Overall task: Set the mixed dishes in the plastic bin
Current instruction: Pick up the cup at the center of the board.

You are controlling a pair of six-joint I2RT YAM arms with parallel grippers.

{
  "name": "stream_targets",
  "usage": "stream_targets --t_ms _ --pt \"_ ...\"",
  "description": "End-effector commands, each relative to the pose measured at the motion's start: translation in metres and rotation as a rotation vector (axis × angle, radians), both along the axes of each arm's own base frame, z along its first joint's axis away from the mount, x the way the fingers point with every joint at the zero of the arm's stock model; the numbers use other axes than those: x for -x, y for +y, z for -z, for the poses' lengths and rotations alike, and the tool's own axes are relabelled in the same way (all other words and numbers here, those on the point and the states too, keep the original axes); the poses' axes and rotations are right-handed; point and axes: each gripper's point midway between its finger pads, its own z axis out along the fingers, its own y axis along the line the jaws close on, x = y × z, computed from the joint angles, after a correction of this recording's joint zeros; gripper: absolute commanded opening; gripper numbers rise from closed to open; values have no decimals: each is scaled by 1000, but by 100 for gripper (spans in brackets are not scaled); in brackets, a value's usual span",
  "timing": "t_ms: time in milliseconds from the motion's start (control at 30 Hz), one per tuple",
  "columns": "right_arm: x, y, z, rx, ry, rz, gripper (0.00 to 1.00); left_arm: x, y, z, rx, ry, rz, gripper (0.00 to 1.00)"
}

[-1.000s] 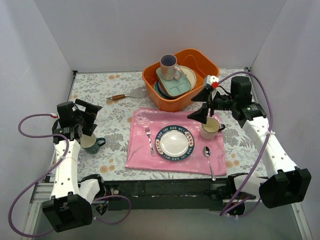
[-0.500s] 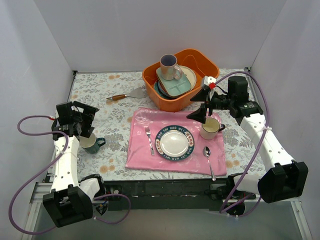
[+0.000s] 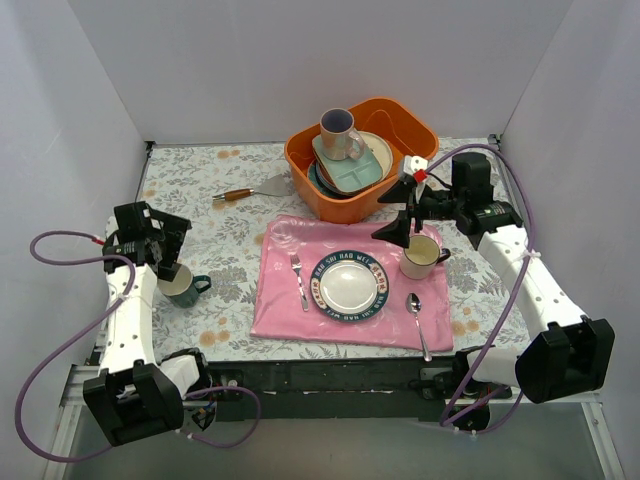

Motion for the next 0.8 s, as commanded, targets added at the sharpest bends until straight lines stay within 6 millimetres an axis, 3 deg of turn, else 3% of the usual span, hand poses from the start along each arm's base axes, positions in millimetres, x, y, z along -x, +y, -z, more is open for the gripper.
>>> stream_targets --t_ms 0,400,600,733,767 --pt "1 3 5 5 -4 -24 99 15 19 0 -68 78 -80 98" --pt "2 7 10 9 9 -35 99 36 57 -14 -270 177 -171 95" --pt "3 9 11 11 13 -42 99 48 66 0 -289 260 -234 81" --pt "4 10 13 16 14 -44 98 47 65 6 -278 281 -228 67" --pt "4 9 14 17 13 -43 99 49 64 7 -275 289 -225 60"
